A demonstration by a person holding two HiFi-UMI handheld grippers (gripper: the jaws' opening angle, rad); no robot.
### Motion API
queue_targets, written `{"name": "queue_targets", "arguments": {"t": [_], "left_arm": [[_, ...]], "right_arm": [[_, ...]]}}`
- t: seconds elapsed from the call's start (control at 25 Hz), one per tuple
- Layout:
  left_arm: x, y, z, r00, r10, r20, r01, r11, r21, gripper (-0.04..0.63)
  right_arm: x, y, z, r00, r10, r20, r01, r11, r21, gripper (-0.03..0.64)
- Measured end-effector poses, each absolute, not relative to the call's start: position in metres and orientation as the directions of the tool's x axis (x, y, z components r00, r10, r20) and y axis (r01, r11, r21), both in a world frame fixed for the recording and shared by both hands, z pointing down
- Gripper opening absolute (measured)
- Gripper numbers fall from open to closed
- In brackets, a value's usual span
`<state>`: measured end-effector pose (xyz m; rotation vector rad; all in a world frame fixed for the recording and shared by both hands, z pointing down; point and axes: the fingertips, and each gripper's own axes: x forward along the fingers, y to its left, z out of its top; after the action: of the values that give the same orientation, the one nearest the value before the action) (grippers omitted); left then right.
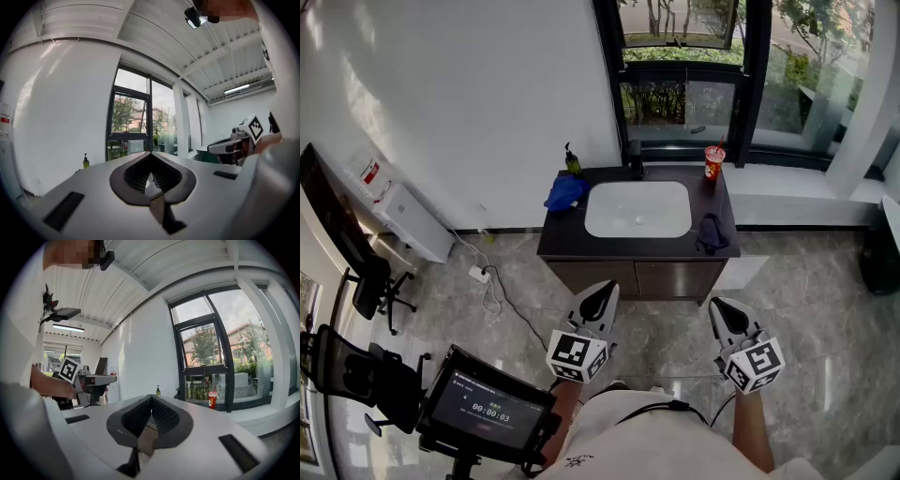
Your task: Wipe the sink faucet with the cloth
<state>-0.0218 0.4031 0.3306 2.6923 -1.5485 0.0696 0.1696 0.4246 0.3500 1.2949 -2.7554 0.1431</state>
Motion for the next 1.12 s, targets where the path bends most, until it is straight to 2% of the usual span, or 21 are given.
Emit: {"name": "queue_targets", "arguments": {"t": [0.44, 0.72, 1.12], "left_arm": [[-0.027, 0.398, 0.335, 0.494, -0.868, 0.056, -0.869, -0.494, 0.014, -0.006], [-0.026, 0.308, 0.354, 0.501, -0.862, 0.072, -0.865, -0.501, 0.025, -0.006], [-0.06, 0.18, 0.348, 0.557, -0.828, 0.062, -0.83, -0.557, 0.028, -0.006]], "right_arm": [[0.163, 0.42, 0.354, -0.646, -0.751, 0.139, -0.762, 0.646, -0.047, 0.005], [0.163, 0.333, 0.374, -0.638, -0.753, 0.164, -0.768, 0.637, -0.063, 0.005], [0.127, 0.208, 0.367, -0.598, -0.784, 0.168, -0.799, 0.599, -0.047, 0.005]]}}
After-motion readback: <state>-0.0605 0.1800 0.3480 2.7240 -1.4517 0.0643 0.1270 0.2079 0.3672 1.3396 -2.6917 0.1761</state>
